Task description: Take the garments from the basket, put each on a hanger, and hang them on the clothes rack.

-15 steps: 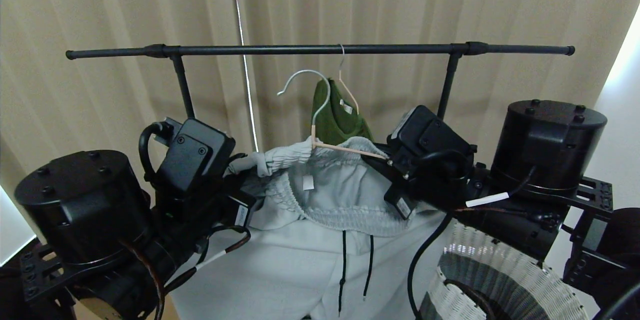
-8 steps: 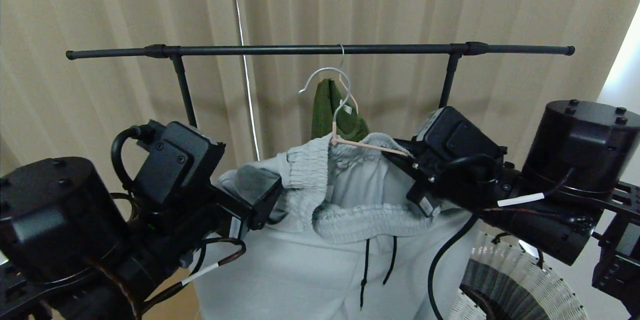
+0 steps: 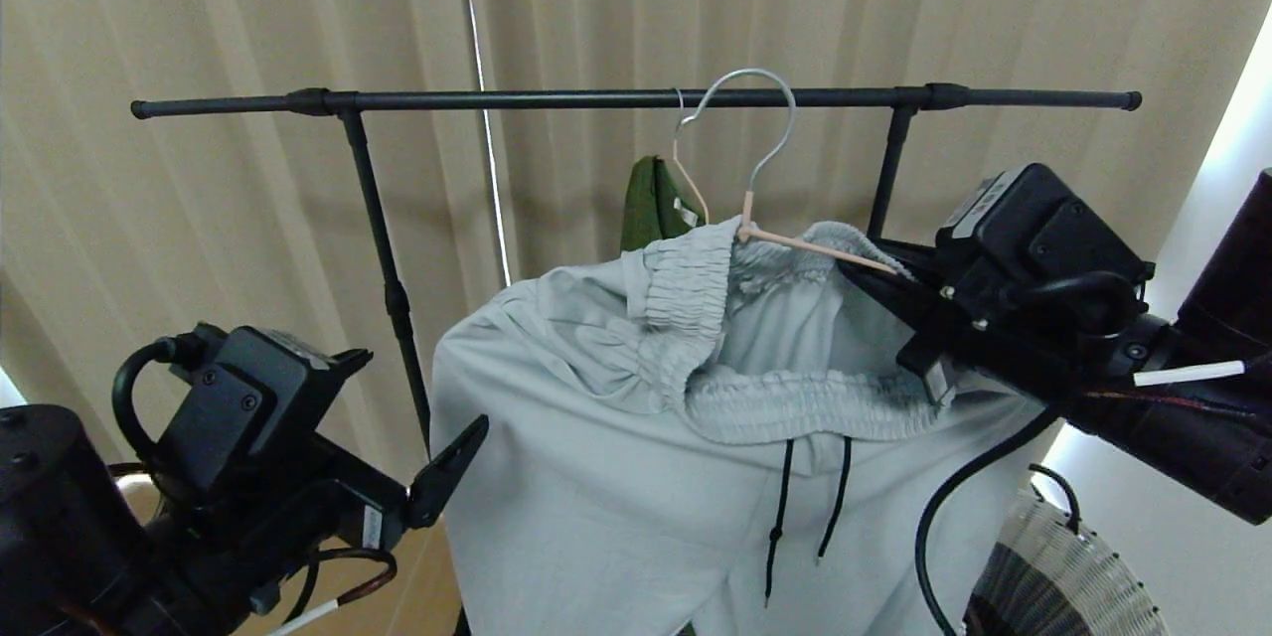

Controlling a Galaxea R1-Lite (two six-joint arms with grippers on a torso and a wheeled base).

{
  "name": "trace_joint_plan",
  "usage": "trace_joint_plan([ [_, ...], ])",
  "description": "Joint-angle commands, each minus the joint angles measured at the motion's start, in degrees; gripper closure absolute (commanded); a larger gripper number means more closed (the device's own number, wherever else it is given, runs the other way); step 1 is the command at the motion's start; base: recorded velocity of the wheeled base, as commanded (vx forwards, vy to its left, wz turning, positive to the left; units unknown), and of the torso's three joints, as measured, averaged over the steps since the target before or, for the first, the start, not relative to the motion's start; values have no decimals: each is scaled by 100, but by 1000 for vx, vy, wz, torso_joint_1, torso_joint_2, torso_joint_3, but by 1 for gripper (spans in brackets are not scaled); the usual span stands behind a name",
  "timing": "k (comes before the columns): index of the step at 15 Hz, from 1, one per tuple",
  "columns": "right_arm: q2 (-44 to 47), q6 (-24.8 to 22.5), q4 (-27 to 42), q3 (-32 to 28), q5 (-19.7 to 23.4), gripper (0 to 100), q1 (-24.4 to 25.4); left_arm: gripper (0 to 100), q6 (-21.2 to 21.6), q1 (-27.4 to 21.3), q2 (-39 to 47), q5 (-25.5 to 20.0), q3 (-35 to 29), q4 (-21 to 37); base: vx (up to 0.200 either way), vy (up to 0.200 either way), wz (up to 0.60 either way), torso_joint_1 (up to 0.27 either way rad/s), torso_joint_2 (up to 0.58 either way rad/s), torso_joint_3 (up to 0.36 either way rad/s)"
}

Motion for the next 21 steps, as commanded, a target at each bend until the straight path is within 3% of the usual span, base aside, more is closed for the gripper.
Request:
trace_joint_plan([
  [1,-278,10,-2,2,45,100,-2,0,-69,375,42,-152,305,0,0,0,0,0,0,0],
  [5,-419,19,-2,-24,247,100,16,0,-86,666,156,-469,279,0,0,0,0,0,0,0],
  [9,-524,28,-2,-24,264,100,25,0,-69,666,227,-478,270,0,0,0,0,0,0,0],
  [10,-559,28,-2,-7,264,100,25,100,-60,666,227,-478,270,0,0,0,0,0,0,0],
  [13,-603,19,-2,-33,238,100,25,100,-69,692,314,-469,279,-8,0,0,0,0,0,0],
  [17,-691,10,-2,-68,203,100,-300,100,151,1624,306,-460,621,0,0,0,0,0,0,0],
  [21,-753,10,7,-112,203,100,-626,100,371,2010,385,-443,780,0,0,0,0,0,0,0],
])
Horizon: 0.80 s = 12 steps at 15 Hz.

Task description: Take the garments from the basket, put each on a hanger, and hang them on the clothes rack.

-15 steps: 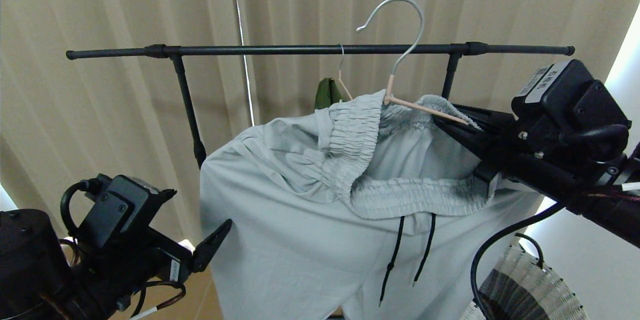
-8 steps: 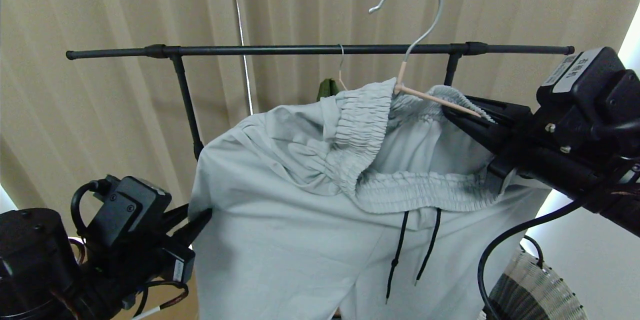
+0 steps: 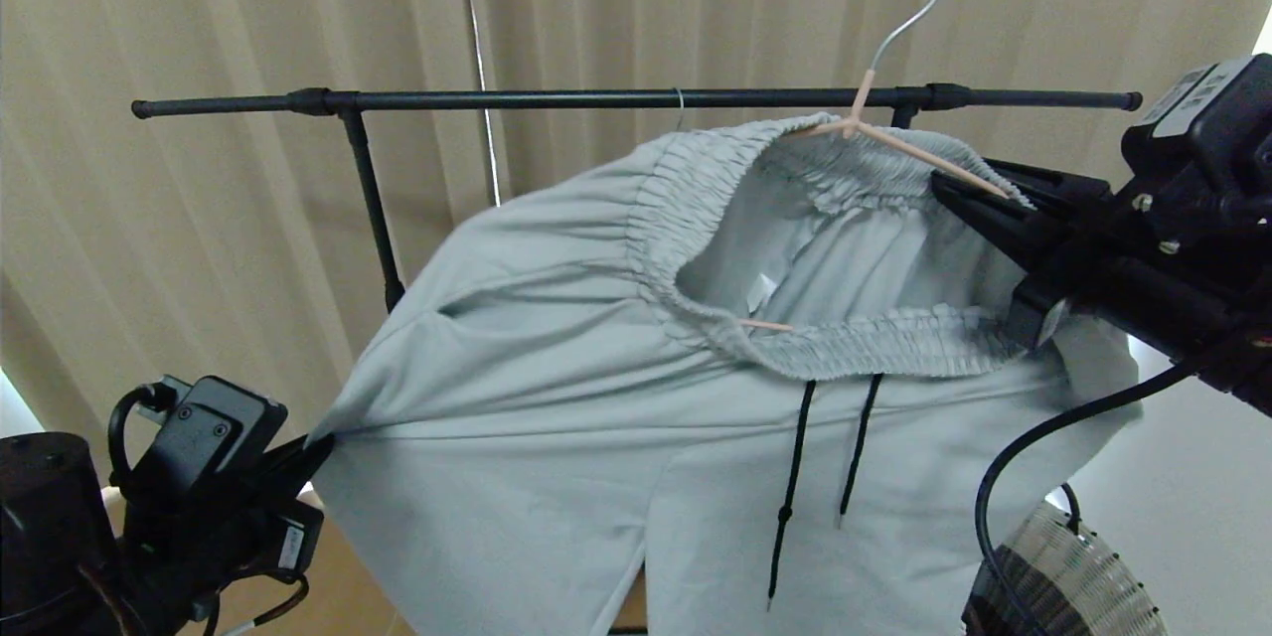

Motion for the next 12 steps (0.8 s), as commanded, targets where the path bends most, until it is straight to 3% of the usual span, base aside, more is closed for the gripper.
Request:
trace_joint_plan([
  [1,-27,-1,-4,-30,-4,100,-140,100,45,100,109,19,30,0,0,0,0,0,0,0],
  [7,-36,-1,13,14,-13,100,-140,100,10,-93,4,19,21,-114,0,0,0,0,0,0],
  [8,-27,-1,13,23,-13,100,-140,0,10,-102,-23,10,30,-131,0,0,0,0,0,0],
  [12,-54,8,31,173,-75,100,-255,0,1,-111,-497,-25,56,-123,0,0,0,0,0,0],
])
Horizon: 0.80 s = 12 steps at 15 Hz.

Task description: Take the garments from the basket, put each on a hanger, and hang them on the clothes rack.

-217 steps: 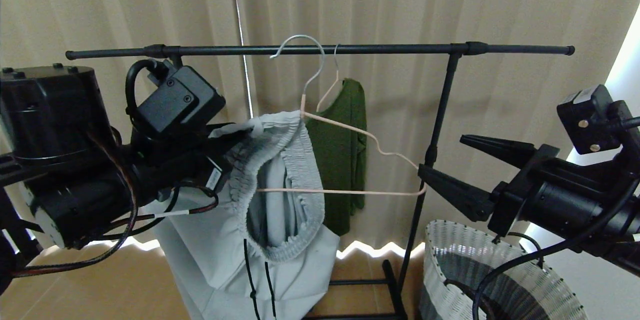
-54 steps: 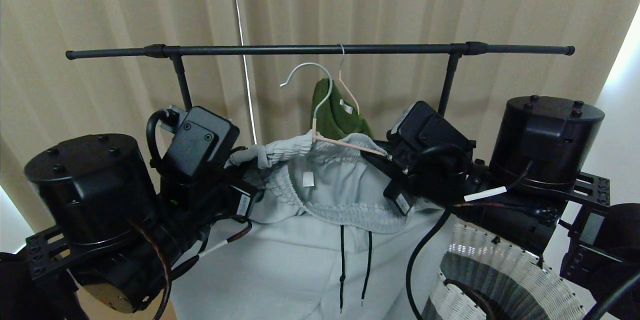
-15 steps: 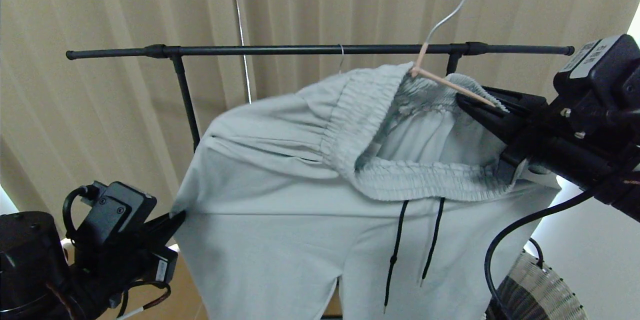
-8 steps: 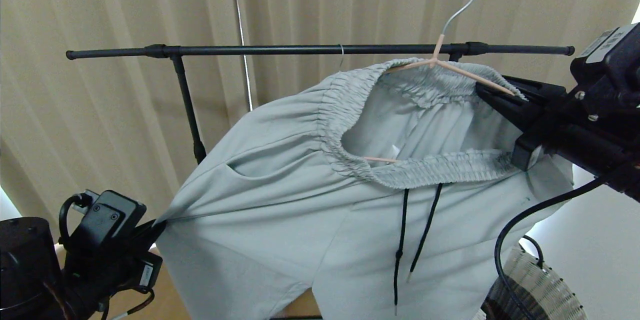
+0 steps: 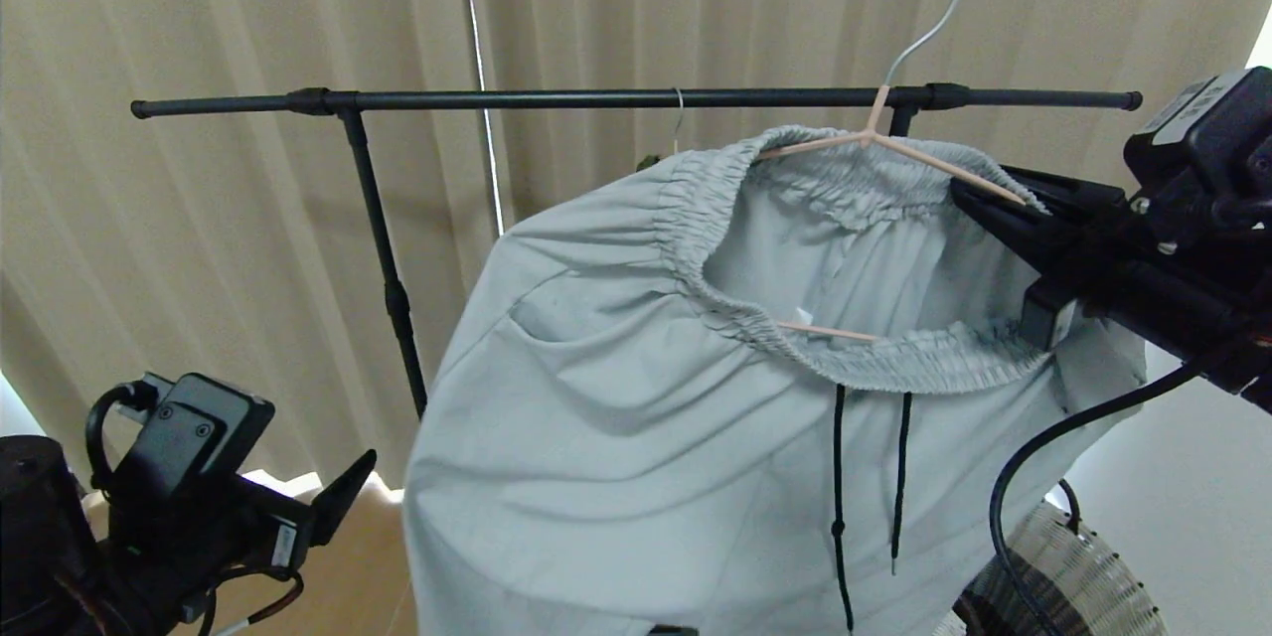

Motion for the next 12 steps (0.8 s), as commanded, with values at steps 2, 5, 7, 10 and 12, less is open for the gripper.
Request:
trace_joint_plan([
  [2,-68,1,11,125,-90,100,-155,0,-83,-2,-558,-23,22,0,0,0,0,0,0,0],
  [5,-244,1,55,371,-187,100,-718,0,-891,-11,-1964,-32,66,176,0,0,0,0,0,0],
  [7,-270,1,72,301,-187,100,-1034,0,-935,-28,-2228,-243,-224,493,0,0,0,0,0,0],
  [10,-569,1,740,222,-187,100,-1465,0,-988,-99,-2738,-287,-549,1547,0,0,0,0,0,0],
  [12,-911,1,1637,134,-187,100,-1808,0,-997,-230,-2782,-313,-585,1829,0,0,0,0,0,0],
])
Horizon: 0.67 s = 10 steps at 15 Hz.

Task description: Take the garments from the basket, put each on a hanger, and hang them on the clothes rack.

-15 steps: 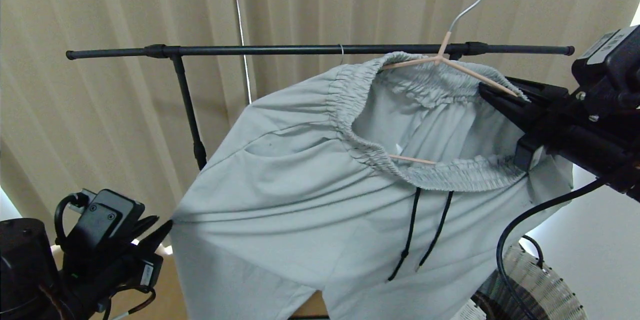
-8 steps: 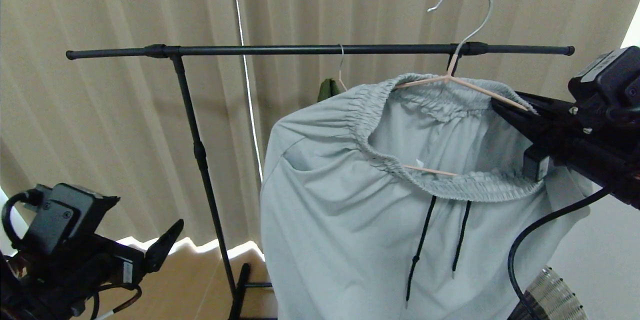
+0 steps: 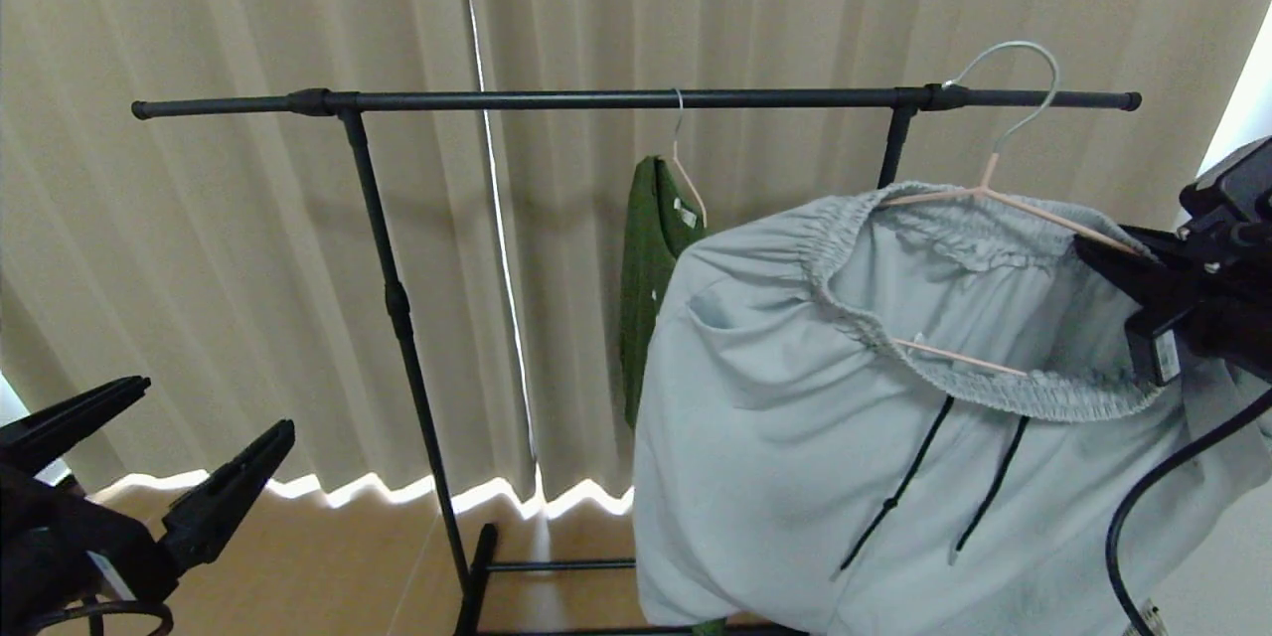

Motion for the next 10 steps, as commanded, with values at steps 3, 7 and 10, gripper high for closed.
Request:
trace_joint_plan([
  [3,-613,-3,876,-45,2,100,-1043,0,-78,-57,-228,-43,-3,4,0,0,0,0,0,0],
  [7,-771,-11,1254,8,-138,100,-1719,0,-166,-49,-246,-385,120,-5,0,0,0,0,0,0],
  [10,-1044,-3,1711,8,-463,100,-1746,0,-227,-31,-228,-385,94,-198,0,0,0,0,0,0],
])
